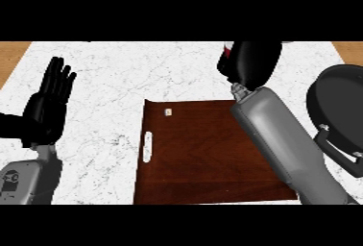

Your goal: Pick the can from the tray and place it in the pot

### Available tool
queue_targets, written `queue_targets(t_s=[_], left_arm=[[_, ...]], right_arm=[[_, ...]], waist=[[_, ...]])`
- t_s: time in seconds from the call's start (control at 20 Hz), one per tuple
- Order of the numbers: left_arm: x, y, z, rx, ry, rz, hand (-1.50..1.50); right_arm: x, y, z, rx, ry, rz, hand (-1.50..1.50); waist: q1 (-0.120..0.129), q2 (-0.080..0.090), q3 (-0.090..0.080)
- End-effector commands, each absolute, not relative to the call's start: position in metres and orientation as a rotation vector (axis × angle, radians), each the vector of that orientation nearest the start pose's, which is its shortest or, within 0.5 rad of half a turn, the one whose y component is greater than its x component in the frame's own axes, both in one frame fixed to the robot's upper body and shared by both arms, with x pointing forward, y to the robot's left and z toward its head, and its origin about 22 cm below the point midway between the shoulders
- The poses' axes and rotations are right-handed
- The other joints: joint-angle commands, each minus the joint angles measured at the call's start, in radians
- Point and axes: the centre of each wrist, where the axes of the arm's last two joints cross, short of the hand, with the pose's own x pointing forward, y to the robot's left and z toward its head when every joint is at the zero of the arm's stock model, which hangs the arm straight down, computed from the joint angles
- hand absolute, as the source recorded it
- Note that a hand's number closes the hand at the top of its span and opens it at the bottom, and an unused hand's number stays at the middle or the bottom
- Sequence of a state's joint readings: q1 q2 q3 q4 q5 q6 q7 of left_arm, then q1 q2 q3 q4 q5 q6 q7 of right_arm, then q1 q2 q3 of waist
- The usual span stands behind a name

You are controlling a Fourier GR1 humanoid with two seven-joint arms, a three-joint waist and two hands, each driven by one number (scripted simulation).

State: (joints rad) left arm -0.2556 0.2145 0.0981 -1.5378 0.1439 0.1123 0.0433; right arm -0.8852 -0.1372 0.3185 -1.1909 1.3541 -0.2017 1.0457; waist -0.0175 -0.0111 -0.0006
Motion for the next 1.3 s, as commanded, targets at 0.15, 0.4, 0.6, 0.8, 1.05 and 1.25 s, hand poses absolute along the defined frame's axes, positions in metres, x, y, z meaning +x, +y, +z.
queue_targets(t_s=[0.15, 0.4, 0.6, 0.8, 1.05, 1.25], left_arm=[[0.295, 0.298, 0.080, 0.135, -1.769, 0.066, 0.00], [0.300, 0.280, 0.065, 0.149, -1.749, 0.078, 0.00], [0.297, 0.271, 0.075, 0.139, -1.755, 0.071, 0.00], [0.289, 0.283, 0.086, 0.125, -1.756, 0.035, 0.00], [0.311, 0.276, 0.075, 0.103, -1.758, 0.068, 0.00], [0.305, 0.268, 0.095, 0.125, -1.770, 0.046, 0.00]], right_arm=[[0.352, -0.159, 0.189, -1.711, -1.203, 0.249, 1.50], [0.324, -0.236, 0.185, -1.674, -1.126, 0.270, 1.50], [0.299, -0.290, 0.185, -1.705, -1.089, 0.237, 1.50], [0.283, -0.338, 0.158, -1.724, -1.064, 0.184, 1.50], [0.269, -0.389, 0.154, -1.670, -1.112, 0.195, 1.50], [0.281, -0.420, 0.128, -1.666, -1.068, 0.214, 1.50]], waist=[[-0.008, 0.002, 0.000], [-0.018, 0.006, 0.001], [-0.002, 0.007, 0.001], [0.010, 0.009, 0.001], [0.007, 0.011, 0.001], [0.019, 0.011, 0.001]])
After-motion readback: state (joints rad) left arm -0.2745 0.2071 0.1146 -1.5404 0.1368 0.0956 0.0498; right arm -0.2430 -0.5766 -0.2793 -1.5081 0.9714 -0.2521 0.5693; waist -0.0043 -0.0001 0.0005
